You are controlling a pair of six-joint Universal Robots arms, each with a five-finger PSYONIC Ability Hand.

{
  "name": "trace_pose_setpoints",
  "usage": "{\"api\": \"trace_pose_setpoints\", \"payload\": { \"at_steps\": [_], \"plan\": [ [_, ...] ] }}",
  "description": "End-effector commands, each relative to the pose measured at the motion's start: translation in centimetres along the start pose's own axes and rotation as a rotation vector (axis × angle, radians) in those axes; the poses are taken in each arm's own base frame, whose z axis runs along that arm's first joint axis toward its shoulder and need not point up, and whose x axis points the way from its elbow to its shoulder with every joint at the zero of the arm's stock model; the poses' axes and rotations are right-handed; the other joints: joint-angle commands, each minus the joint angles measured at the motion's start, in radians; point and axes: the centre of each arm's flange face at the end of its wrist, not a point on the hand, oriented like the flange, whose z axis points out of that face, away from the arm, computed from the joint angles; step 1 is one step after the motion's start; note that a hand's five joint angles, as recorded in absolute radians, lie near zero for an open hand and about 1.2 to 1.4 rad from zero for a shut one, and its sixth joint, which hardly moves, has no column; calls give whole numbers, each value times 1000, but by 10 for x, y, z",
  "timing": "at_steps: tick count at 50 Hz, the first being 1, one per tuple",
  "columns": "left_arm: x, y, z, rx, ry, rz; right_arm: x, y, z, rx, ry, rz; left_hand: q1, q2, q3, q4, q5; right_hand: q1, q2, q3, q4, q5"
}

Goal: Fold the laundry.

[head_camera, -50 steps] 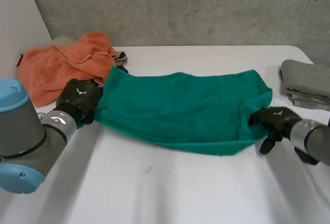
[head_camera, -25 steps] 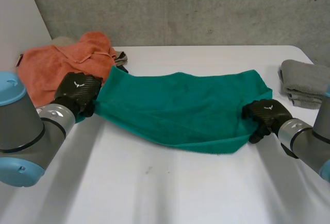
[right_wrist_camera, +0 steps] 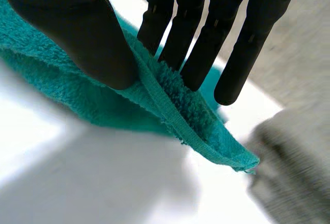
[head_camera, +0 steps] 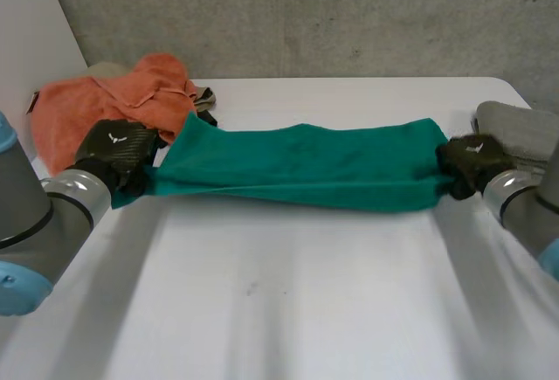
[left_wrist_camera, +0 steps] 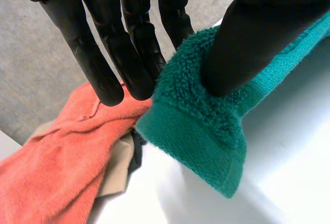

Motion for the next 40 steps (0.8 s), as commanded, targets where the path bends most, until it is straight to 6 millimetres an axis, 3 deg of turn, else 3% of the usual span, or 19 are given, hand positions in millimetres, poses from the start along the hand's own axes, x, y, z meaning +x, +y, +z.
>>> {"api": "trace_pose_setpoints", "payload": {
  "at_steps": [1, 6, 11, 16, 20, 24, 25, 27, 28, 29, 30, 31, 32, 33, 36, 37, 40],
  "plan": [
    [7, -1, -38, -118, 101, -19, 9, -40, -49, 42, 26, -156, 232, 201, 204, 196, 249, 275, 215, 211, 200, 249],
    [8, 12, -67, -231, 158, -38, 9, -16, -98, -263, -99, -328, 232, 201, 204, 196, 249, 275, 215, 211, 200, 249],
    [21, 33, -93, -366, 291, 24, -1, 10, -133, -515, -279, -433, 232, 201, 204, 196, 249, 275, 215, 211, 200, 249],
    [22, 40, -95, -387, 332, 118, 0, 16, -124, -507, -253, -442, 232, 201, 204, 196, 249, 275, 215, 211, 200, 249],
    [15, 34, -66, -288, 274, 166, 11, 17, -92, -456, -176, -404, 232, 201, 204, 196, 249, 275, 215, 211, 200, 249],
    [-1, 15, -26, -129, 155, 205, 13, -8, -62, -323, -93, -344, 232, 201, 204, 196, 249, 275, 215, 211, 200, 249],
    [-4, 10, -18, -93, 130, 207, 11, -27, -51, -239, -64, -331, 232, 201, 204, 196, 249, 275, 215, 211, 200, 249],
    [-11, -11, 10, 32, 60, 204, 12, -46, -38, -155, -25, -320, 232, 201, 204, 196, 249, 275, 215, 211, 200, 249],
    [-15, -21, 19, 80, 31, 204, 20, -69, -24, -50, 44, -313, 232, 201, 204, 196, 249, 275, 215, 211, 200, 249],
    [-17, -31, 28, 129, 4, 201, 25, -79, -18, -6, 80, -309, 232, 201, 204, 196, 249, 275, 215, 211, 200, 249],
    [-23, -53, 43, 229, -57, 192, 31, -91, -13, 47, 124, -303, 232, 201, 204, 196, 249, 275, 215, 211, 200, 249],
    [-28, -66, 50, 283, -93, 185, 38, -104, -7, 107, 170, -299, 232, 201, 204, 196, 249, 275, 215, 211, 200, 249],
    [-34, -80, 55, 336, -136, 176, 53, -134, -2, 251, 279, -284, 232, 201, 204, 196, 249, 275, 215, 211, 200, 249],
    [-46, -106, 63, 444, -214, 148, 58, -146, -1, 311, 317, -276, 232, 201, 204, 196, 249, 275, 215, 211, 200, 249],
    [-61, -140, 69, 610, -299, 83, 78, -187, -1, 555, 459, -245, 232, 201, 204, 196, 249, 275, 215, 211, 200, 249],
    [-69, -154, 71, 699, -329, 44, 80, -195, -1, 611, 485, -245, 232, 201, 204, 196, 249, 275, 215, 211, 200, 249],
    [-78, -169, 70, 808, -342, -37, 88, -213, -5, 743, 563, -246, 232, 201, 204, 196, 249, 275, 215, 211, 200, 249]
  ]
}}
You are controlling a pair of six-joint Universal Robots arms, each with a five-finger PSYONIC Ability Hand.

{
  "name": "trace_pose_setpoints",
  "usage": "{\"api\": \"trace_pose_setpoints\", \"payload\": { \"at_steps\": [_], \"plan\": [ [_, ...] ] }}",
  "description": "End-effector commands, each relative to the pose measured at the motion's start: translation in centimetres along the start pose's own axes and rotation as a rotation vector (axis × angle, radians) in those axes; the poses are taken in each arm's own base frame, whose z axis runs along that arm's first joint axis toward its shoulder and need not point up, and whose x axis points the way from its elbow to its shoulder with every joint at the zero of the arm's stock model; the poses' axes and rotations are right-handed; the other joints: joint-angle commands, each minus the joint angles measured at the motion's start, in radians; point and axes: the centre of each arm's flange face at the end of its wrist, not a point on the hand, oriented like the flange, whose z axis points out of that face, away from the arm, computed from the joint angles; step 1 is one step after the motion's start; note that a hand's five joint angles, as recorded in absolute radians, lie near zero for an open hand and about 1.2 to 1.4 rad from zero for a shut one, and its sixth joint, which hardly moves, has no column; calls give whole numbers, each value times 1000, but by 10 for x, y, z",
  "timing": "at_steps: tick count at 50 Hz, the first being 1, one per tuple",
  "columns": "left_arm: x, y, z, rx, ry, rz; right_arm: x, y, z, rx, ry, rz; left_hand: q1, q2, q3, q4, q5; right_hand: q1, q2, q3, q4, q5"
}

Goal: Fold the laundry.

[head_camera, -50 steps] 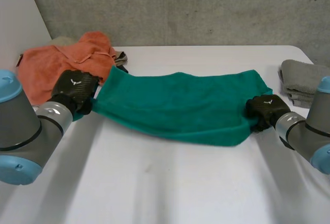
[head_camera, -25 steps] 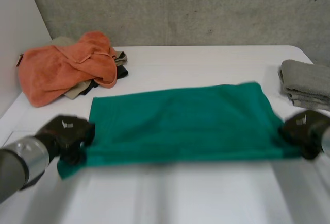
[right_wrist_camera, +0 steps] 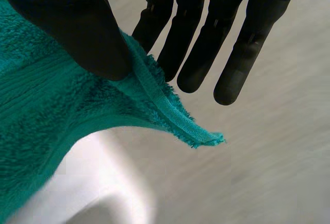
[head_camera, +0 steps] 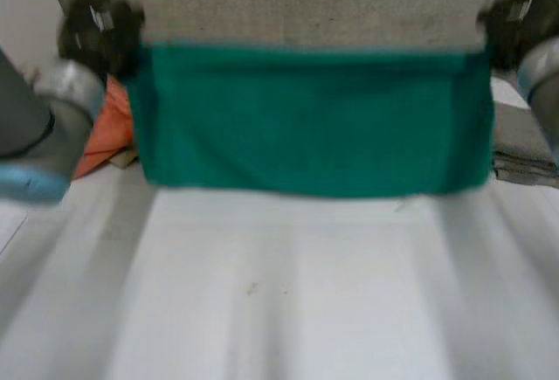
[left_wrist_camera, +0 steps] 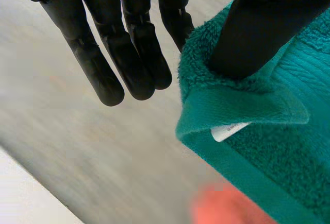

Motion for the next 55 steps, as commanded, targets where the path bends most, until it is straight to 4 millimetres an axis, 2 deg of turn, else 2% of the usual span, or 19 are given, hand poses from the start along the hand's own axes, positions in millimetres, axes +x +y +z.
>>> {"api": "trace_pose_setpoints", "payload": {
  "at_steps": [1, 4, 12, 18, 19, 20, 22, 23, 26, 28, 29, 32, 36, 41, 46, 49, 50, 54, 55],
  "plan": [
    [-35, -48, 40, 346, -188, -204, 36, -47, 25, 331, 264, 25, 232, 197, 203, 196, 249, 275, 215, 206, 199, 249],
    [-41, -46, 43, 357, -193, -248, 28, -46, 24, 312, 230, 28, 232, 197, 203, 196, 249, 275, 215, 206, 199, 249],
    [-15, 8, 33, 135, -122, -275, -1, -11, 18, 160, 106, 34, 232, 197, 203, 196, 249, 275, 215, 206, 199, 249],
    [30, 68, -4, -153, 6, -295, -41, 39, 5, -31, -60, 35, 232, 197, 203, 196, 249, 275, 215, 206, 199, 249],
    [34, 75, -10, -190, 21, -298, -54, 58, -1, -101, -116, 36, 232, 197, 203, 196, 249, 275, 215, 206, 199, 249],
    [45, 89, -27, -288, 63, -301, -59, 66, -5, -136, -141, 38, 232, 197, 203, 196, 249, 275, 215, 206, 199, 249],
    [50, 95, -37, -338, 86, -296, -76, 89, -21, -251, -229, 40, 232, 197, 203, 196, 249, 275, 215, 206, 199, 249],
    [58, 102, -55, -434, 126, -271, -79, 92, -25, -273, -246, 40, 232, 197, 203, 196, 249, 275, 215, 206, 199, 249],
    [69, 108, -83, -575, 213, -208, -90, 106, -51, -394, -344, 22, 232, 197, 203, 196, 249, 275, 215, 206, 199, 249],
    [71, 112, -115, -739, 306, -144, -96, 114, -67, -462, -404, 0, 232, 197, 203, 196, 249, 275, 215, 206, 199, 249],
    [67, 104, -135, -816, 355, -119, -96, 115, -88, -539, -468, -46, 232, 197, 203, 196, 249, 275, 215, 206, 199, 249],
    [50, 81, -170, -901, 408, -78, -77, 105, -124, -635, -564, -142, 232, 197, 203, 196, 249, 275, 215, 206, 199, 249],
    [33, 60, -192, -872, 420, 5, -46, 101, -168, -786, -668, -257, 232, 197, 203, 196, 249, 275, 215, 206, 199, 249],
    [26, 47, -201, -804, 472, 98, -32, 100, -177, -784, -652, -303, 232, 197, 203, 196, 249, 275, 215, 206, 199, 249],
    [29, 52, -196, -782, 495, 125, -35, 103, -159, -712, -564, -291, 232, 197, 203, 196, 249, 275, 215, 206, 199, 249],
    [34, 65, -174, -741, 461, 127, -52, 109, -136, -632, -513, -265, 232, 197, 203, 196, 249, 275, 215, 206, 199, 249],
    [36, 71, -160, -704, 423, 124, -57, 108, -131, -610, -506, -262, 232, 197, 203, 196, 249, 275, 215, 206, 199, 249],
    [37, 78, -133, -634, 332, 107, -81, 102, -106, -493, -464, -239, 232, 197, 203, 196, 249, 275, 215, 206, 199, 249],
    [37, 84, -117, -600, 281, 101, -82, 103, -100, -478, -449, -237, 232, 197, 203, 196, 249, 275, 215, 206, 199, 249]
  ]
}}
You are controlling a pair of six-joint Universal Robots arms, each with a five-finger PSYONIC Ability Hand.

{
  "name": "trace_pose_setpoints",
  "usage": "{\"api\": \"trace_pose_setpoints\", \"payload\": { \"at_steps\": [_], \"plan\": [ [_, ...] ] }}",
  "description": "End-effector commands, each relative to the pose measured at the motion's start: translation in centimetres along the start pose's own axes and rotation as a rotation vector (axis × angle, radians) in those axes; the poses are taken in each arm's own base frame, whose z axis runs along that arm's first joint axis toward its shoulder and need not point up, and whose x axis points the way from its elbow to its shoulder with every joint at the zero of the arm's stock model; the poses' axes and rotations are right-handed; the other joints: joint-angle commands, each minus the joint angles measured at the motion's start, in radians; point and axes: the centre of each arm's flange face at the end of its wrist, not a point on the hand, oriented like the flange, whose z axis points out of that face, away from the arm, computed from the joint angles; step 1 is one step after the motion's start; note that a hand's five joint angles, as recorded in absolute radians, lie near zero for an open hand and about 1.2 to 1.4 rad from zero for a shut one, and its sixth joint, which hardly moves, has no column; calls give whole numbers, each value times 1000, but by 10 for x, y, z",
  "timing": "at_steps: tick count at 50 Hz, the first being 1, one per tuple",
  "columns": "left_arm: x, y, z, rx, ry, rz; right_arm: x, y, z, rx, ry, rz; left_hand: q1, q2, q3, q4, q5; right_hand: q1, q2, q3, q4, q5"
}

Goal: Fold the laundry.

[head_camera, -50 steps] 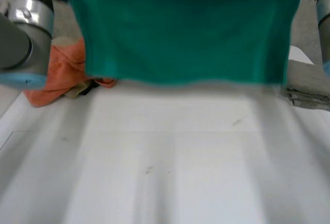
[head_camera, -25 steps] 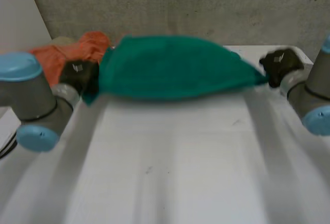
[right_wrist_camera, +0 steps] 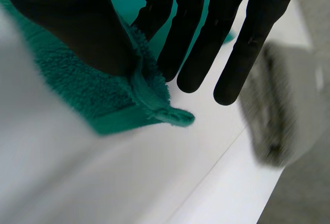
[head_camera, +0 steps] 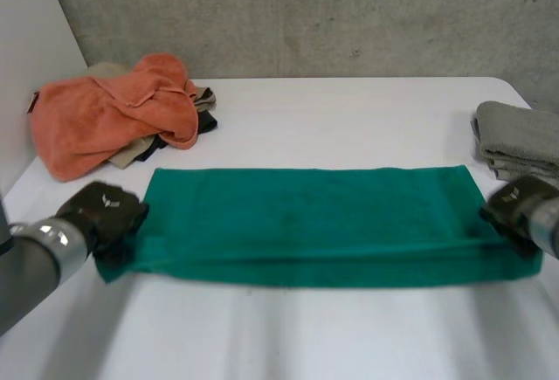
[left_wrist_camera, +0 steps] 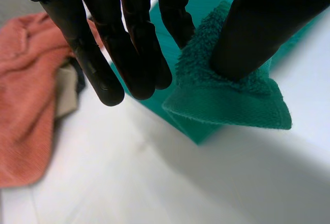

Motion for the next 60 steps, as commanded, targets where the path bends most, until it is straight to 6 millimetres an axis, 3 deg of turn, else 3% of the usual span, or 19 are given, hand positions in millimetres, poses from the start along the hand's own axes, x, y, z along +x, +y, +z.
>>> {"api": "trace_pose_setpoints", "payload": {
  "at_steps": [1, 3, 13, 14, 16, 19, 24, 28, 31, 35, 40, 45, 48, 59, 60],
  "plan": [
    [-22, -20, 58, 129, -167, -67, -3, -38, 43, 173, 104, 29, 232, 196, 203, 196, 238, 275, 215, 203, 196, 218],
    [-25, -24, 78, 142, -198, -74, -1, -43, 59, 201, 138, 25, 232, 196, 203, 196, 238, 275, 215, 203, 196, 218],
    [-11, -42, 129, 172, -195, -59, 0, -65, 117, 270, 194, 16, 192, 156, 162, 155, 197, 275, 215, 203, 196, 218],
    [-13, -45, 136, 186, -204, -57, 1, -66, 122, 271, 203, 21, -262, -298, -292, -299, -257, 137, 77, 65, 57, 79],
    [-14, -51, 140, 204, -215, -49, 5, -68, 129, 272, 230, 24, -924, -960, -954, -961, -919, -946, -1006, -1019, -1026, -1004],
    [-16, -67, 141, 260, -227, -53, 13, -75, 138, 270, 284, 43, -990, -1026, -1019, -1026, -984, -946, -1006, -1019, -1026, -1004],
    [-19, -84, 135, 318, -247, -50, 37, -89, 128, 328, 348, 147, -990, -1026, -1019, -1026, -984, -946, -1006, -1019, -1026, -1004],
    [-28, -95, 115, 345, -265, -51, 59, -98, 97, 380, 362, 287, -990, -1026, -1019, -1026, -984, -946, -1006, -1019, -1026, -1004],
    [-23, -89, 101, 327, -237, -46, 55, -96, 85, 383, 320, 327, -990, -1026, -1019, -1026, -984, -946, -1006, -1019, -1026, -1004],
    [-13, -75, 86, 290, -198, -39, 45, -86, 65, 367, 230, 342, -990, -1026, -1019, -1026, -984, -946, -1006, -1019, -1026, -1004],
    [6, -56, 79, 281, -106, -29, 33, -43, 41, 244, 86, 373, -990, -1026, -1019, -1026, -984, -946, -1006, -1019, -1026, -1004],
    [1, -48, 92, 353, -93, -25, 10, -19, 32, 197, -22, 392, -983, -1019, -1012, -1020, -978, -942, -1002, -1015, -1022, -1000],
    [1, -41, 104, 353, -97, -25, -5, -9, 32, 203, -65, 397, -980, -1016, -1010, -1017, -975, -807, -867, -879, -887, -865],
    [-6, -36, 187, 392, -158, -25, -22, 5, 46, 294, 16, 348, -907, -943, -936, -943, -901, -645, -706, -718, -725, -703],
    [-16, -36, 197, 398, -200, -32, -22, 5, 46, 300, 22, 344, -849, -884, -878, -885, -843, -642, -703, -715, -722, -700]
  ]
}}
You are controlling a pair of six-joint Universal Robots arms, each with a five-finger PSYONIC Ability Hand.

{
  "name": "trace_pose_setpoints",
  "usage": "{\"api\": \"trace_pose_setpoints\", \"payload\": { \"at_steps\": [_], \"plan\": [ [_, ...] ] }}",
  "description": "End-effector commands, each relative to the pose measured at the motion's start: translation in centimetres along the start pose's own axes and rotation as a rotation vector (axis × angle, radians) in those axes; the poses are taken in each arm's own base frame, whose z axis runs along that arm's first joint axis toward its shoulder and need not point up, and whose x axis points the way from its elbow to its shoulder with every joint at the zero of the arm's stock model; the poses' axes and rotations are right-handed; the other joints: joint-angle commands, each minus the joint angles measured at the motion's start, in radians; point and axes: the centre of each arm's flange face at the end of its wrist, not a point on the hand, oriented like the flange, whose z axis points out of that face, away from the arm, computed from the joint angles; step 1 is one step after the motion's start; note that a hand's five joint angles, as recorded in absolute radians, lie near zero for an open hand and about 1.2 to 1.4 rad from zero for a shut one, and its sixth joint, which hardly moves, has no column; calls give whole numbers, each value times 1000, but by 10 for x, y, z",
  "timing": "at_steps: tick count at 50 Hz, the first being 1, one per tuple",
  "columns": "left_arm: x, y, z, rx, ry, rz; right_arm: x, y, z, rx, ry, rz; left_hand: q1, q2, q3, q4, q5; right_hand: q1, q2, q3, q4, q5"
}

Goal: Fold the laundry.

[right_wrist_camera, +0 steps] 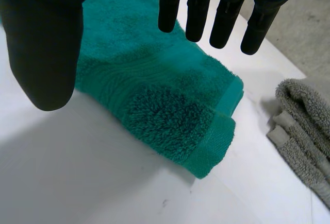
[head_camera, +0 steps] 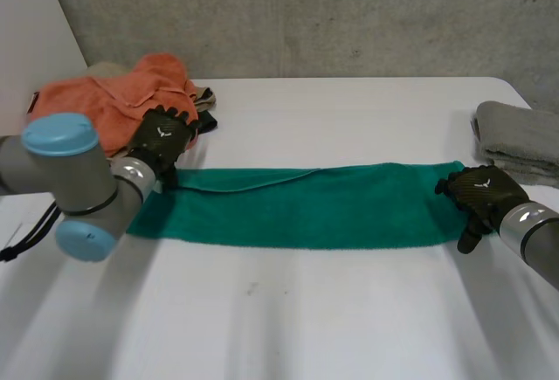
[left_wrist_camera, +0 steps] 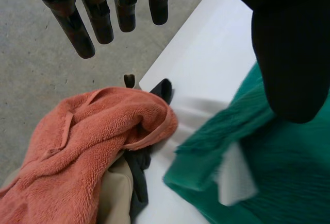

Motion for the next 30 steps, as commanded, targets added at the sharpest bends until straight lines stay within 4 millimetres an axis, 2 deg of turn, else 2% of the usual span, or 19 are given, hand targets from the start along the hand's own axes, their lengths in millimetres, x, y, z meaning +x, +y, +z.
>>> {"api": "trace_pose_setpoints", "payload": {
  "at_steps": [1, 3, 4, 6, 11, 13, 17, 19, 21, 25, 26, 27, 28, 30],
  "plan": [
    [-14, 21, 55, 33, -111, 5, -2, 6, 8, 76, 52, -50, 158, 138, 131, 144, 125, 103, 119, 103, 103, 89],
    [-31, 24, 64, 28, -179, 5, -2, 8, 10, 83, 58, -67, 194, 174, 167, 179, 161, 103, 119, 103, 103, 89],
    [-47, 27, 69, 19, -243, 7, -2, 8, 10, 85, 60, -73, 194, 174, 167, 179, 161, 106, 122, 106, 106, 92],
    [-54, 26, 72, 13, -281, 5, -3, 10, 10, 80, 62, -90, 188, 168, 161, 174, 155, 109, 125, 109, 109, 95],
    [-43, 22, 68, 2, -265, 3, -1, 13, 10, 67, 71, -118, 153, 133, 126, 138, 120, 133, 148, 132, 132, 118],
    [-37, 19, 61, -12, -245, 1, 0, 14, 11, 64, 73, -125, 121, 101, 94, 106, 88, 147, 163, 147, 147, 133],
    [-39, 6, 42, -18, -232, -3, -1, 17, 12, 52, 74, -139, 77, 57, 50, 62, 43, 232, 248, 232, 232, 218],
    [-38, 1, 33, -25, -224, -5, -1, 21, 15, 39, 73, -147, 50, 30, 23, 36, 17, 513, 528, 513, 513, 499],
    [-37, -1, 27, -32, -216, -7, 3, 23, 18, 33, 92, -158, 50, 30, 23, 36, 17, 1018, 1034, 1018, 1018, 1004],
    [-35, -13, 12, -25, -204, -17, 30, 28, 20, -5, 251, -189, 18, -2, -9, 3, -15, 1021, 1037, 1021, 1021, 1007],
    [-35, -17, 4, -26, -199, -25, 45, 30, 21, -33, 334, -216, 9, -11, -18, -5, -24, 1021, 1037, 1021, 1021, 1007],
    [-36, -19, 1, -23, -199, -29, 50, 30, 20, -43, 356, -228, 9, -11, -18, -5, -24, 1021, 1037, 1021, 1021, 1007],
    [-37, -22, -2, -21, -199, -32, 66, 33, 19, -74, 419, -275, 9, -11, -18, -5, -24, 1021, 1037, 1021, 1021, 1007],
    [-41, -30, -13, -7, -198, -43, 82, 34, 18, -102, 469, -334, 6, -14, -21, -8, -27, 1021, 1037, 1021, 1021, 1007]
  ]
}}
